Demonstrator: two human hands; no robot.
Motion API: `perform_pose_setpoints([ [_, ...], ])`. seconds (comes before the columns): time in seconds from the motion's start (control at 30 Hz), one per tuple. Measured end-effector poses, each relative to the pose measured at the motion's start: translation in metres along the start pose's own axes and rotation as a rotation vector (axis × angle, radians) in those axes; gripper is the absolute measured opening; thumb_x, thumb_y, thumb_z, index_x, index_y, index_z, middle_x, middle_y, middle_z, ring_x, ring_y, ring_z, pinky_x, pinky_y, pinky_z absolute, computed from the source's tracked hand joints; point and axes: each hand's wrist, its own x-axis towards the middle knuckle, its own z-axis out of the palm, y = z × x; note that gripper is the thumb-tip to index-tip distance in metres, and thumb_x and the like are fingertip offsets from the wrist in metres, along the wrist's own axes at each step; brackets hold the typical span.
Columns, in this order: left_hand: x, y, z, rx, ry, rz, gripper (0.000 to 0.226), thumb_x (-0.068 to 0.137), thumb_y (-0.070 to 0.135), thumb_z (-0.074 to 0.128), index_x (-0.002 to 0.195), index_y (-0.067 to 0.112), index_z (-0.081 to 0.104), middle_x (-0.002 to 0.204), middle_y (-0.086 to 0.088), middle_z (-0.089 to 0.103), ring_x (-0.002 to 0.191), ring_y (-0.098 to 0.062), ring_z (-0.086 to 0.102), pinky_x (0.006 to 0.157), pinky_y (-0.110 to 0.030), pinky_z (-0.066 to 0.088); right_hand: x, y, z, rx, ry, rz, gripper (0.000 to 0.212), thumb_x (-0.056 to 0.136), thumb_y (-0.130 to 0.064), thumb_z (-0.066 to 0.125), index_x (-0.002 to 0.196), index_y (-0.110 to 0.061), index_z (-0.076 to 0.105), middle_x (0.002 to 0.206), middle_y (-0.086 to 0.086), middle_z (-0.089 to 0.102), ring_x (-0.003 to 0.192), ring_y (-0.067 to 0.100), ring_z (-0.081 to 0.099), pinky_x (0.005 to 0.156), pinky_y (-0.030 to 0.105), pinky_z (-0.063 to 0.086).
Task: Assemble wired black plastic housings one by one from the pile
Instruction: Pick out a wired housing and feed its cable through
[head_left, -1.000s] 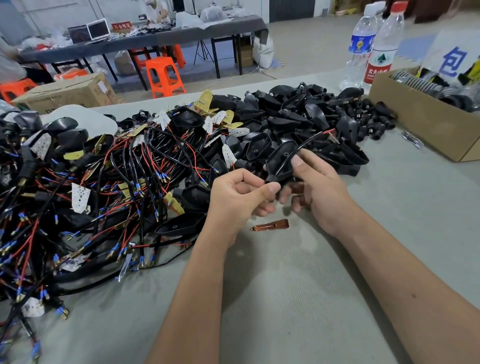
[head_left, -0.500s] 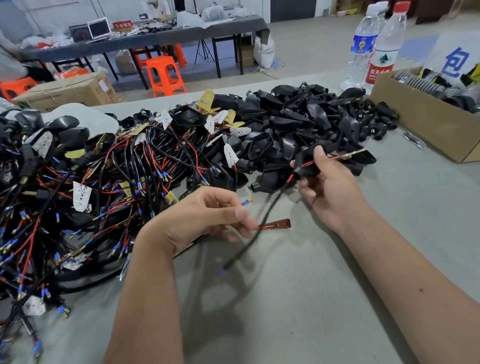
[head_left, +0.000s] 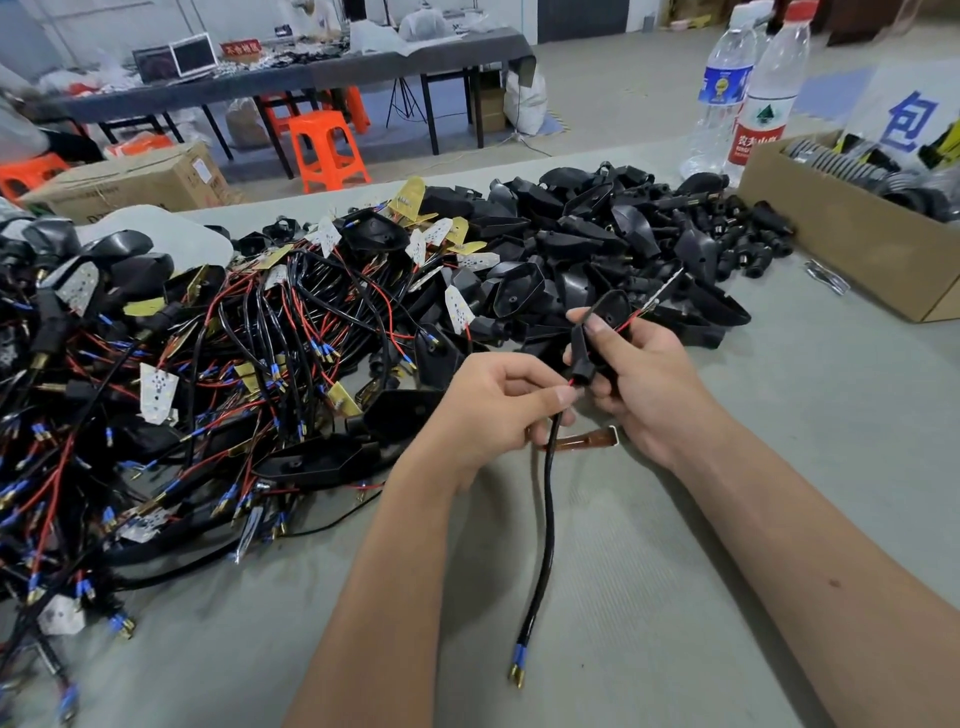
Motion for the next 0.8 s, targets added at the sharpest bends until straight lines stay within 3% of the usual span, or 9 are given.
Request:
perform_pose_setpoints([
  [0.23,0.000,-0.004,-0.003,-0.048,-0.008,-0.016,0.019,0.103,0.006,0.056,0.091,0.009,0.070,0.076,-0.006,0.073,0.050,-0.012,0.050,0.047,-0.021,0.033,-0.001,-0.002,-0.001,0.052,-0.035,0.012,0.028,0.102,-0.033,0.062,0.105,-0.006,0.066,0.079,0.009,0.070,0.050,0.013,0.050,0.039,0.020,0.033],
  [0.37,0.000,-0.005,-0.007,-0.063,-0.047,-0.063,0.018,0.104,0.004,0.054,0.094,0.003,0.068,0.075,-0.004,0.072,0.052,-0.009,0.052,0.045,-0.017,0.038,-0.004,-0.005,0.000,0.062,-0.033,0.037,0.039,0.104,-0.036,0.059,0.107,0.003,0.065,0.090,0.014,0.074,0.053,0.015,0.052,0.040,0.021,0.035],
  [0.53,-0.004,-0.004,-0.011,-0.047,-0.118,-0.136,0.016,0.104,0.011,0.057,0.095,0.003,0.068,0.075,-0.005,0.072,0.051,-0.007,0.054,0.045,-0.015,0.040,-0.005,-0.002,0.003,-0.120,0.017,-0.015,0.033,0.109,-0.030,0.051,0.098,0.000,0.062,0.078,0.017,0.065,0.048,0.015,0.050,0.037,0.022,0.033],
  [0.7,0.005,-0.005,0.005,-0.070,0.218,-0.104,0.032,0.096,0.036,0.071,0.083,0.009,0.061,0.064,-0.006,0.063,0.047,-0.015,0.052,0.040,-0.023,0.036,-0.008,0.000,0.008,-0.226,-0.082,-0.053,0.047,0.111,-0.039,0.040,0.082,-0.010,0.062,0.058,0.012,0.055,0.046,0.016,0.048,0.038,0.021,0.028],
  [0.8,0.008,-0.007,0.007,-0.027,0.242,-0.092,0.032,0.094,0.034,0.075,0.087,0.004,0.062,0.071,-0.014,0.069,0.045,-0.015,0.054,0.038,-0.022,0.037,-0.008,0.000,0.008,-0.269,-0.107,-0.068,0.047,0.111,-0.038,0.041,0.079,-0.010,0.060,0.061,0.019,0.053,0.045,0.015,0.045,0.038,0.021,0.027],
])
